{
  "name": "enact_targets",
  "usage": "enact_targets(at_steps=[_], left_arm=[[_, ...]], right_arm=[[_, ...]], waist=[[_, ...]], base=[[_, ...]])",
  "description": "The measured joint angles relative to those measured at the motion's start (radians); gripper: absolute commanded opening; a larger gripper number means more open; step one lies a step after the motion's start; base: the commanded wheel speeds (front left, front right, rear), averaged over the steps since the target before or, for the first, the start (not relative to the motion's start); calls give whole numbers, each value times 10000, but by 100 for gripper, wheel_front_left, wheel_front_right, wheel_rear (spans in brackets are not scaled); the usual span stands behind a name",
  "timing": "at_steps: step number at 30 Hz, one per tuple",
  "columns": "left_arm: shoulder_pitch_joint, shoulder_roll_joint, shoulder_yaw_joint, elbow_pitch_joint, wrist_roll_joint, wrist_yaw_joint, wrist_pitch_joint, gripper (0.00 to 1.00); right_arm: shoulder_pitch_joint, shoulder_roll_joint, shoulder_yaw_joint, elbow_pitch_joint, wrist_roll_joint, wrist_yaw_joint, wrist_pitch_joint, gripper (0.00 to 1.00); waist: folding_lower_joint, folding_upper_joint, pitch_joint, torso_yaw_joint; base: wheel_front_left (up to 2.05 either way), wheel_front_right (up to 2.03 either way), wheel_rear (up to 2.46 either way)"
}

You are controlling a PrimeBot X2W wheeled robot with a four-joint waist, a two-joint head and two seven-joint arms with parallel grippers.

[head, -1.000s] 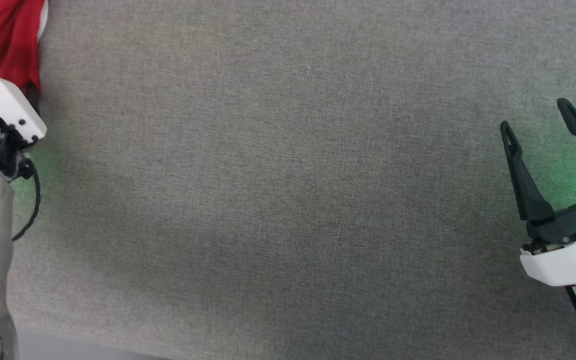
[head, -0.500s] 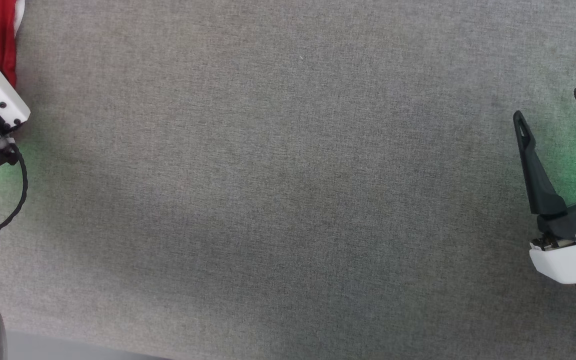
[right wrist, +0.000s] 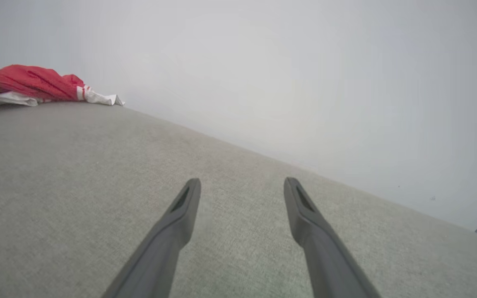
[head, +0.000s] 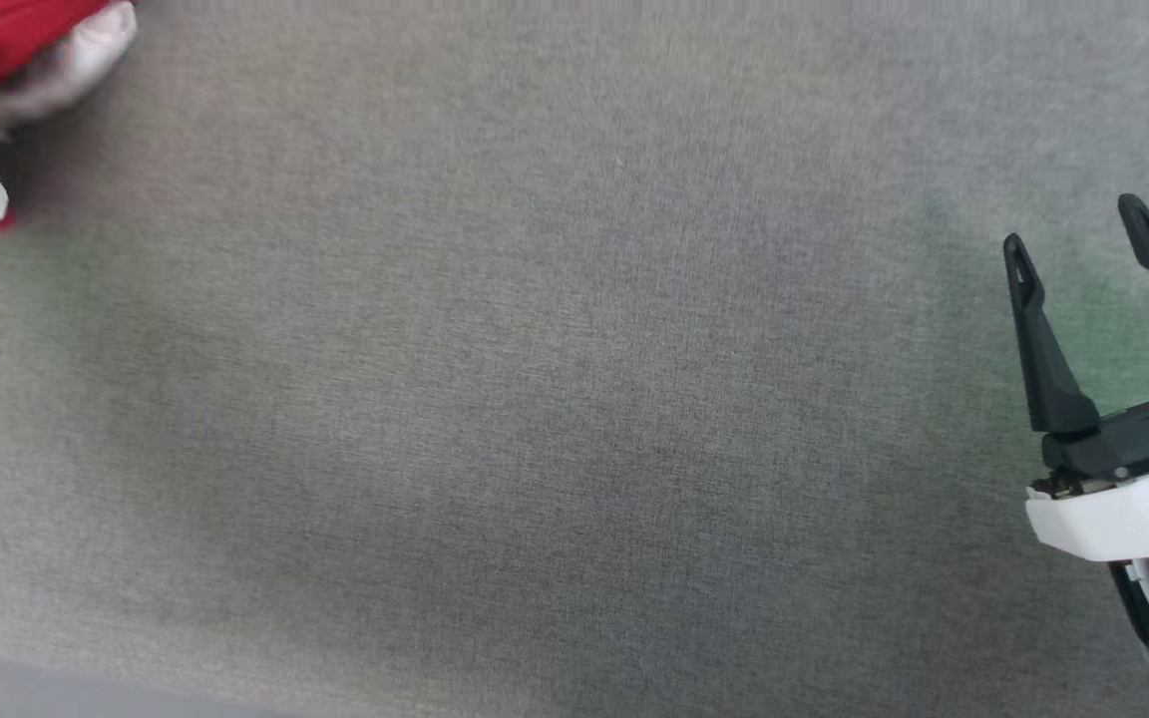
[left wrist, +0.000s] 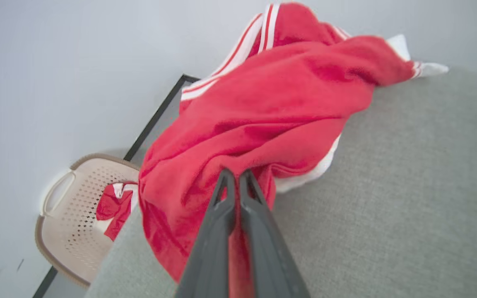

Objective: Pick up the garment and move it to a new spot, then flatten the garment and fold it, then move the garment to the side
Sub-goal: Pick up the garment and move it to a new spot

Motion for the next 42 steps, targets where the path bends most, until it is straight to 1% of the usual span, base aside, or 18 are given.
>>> enact_targets(at_steps=[4,10,18,23,26,31,36,40,42], left_arm=[[-249,88,-330,-113,286,-146,-314,0],[-505,148,-731,-268,514,-242,-644,0],[-1030,138,-1438,-901,941,-399,-1174,0],[-1195,-31,-1891,-1306,988,-431,-1039,0],[-1218,-123,-2339,-1772,926,-458,-865,0],[-982,-222,-3319,-3080,144,-458,-242,0],[-589,236,-4330,-4824,-813,-460,428,0],[-250,523,-4853,-6163,-1580,-460,1055,0],[-106,631,-5072,-6782,-1743,-460,1331,0]], right_arm=[[45,217,23,314,2,0,-209,100],[89,485,23,648,4,0,-437,100],[372,892,-138,1064,15,0,-702,100],[611,1101,-234,1237,13,-2,-811,100],[769,1198,-299,1289,-2,-2,-867,100],[981,1335,-474,1333,-21,-2,-911,100],[1216,1524,-629,1319,-63,0,-951,100],[1338,1664,-809,1269,-113,-2,-965,100],[1387,1741,-874,1252,-165,-2,-988,100]], waist=[[0,0,-534,-3],[0,0,-1202,-9],[0,0,-2239,37],[0,0,-2731,55],[0,1,-3018,47],[0,0,-3452,-28],[0,0,-3779,-212],[0,1,-3940,-433],[0,0,-3997,-570]], base=[[0,0,0],[0,0,0],[0,0,0],[0,0,0],[0,0,0],[0,0,0],[0,0,0],[0,0,0],[0,0,0]])
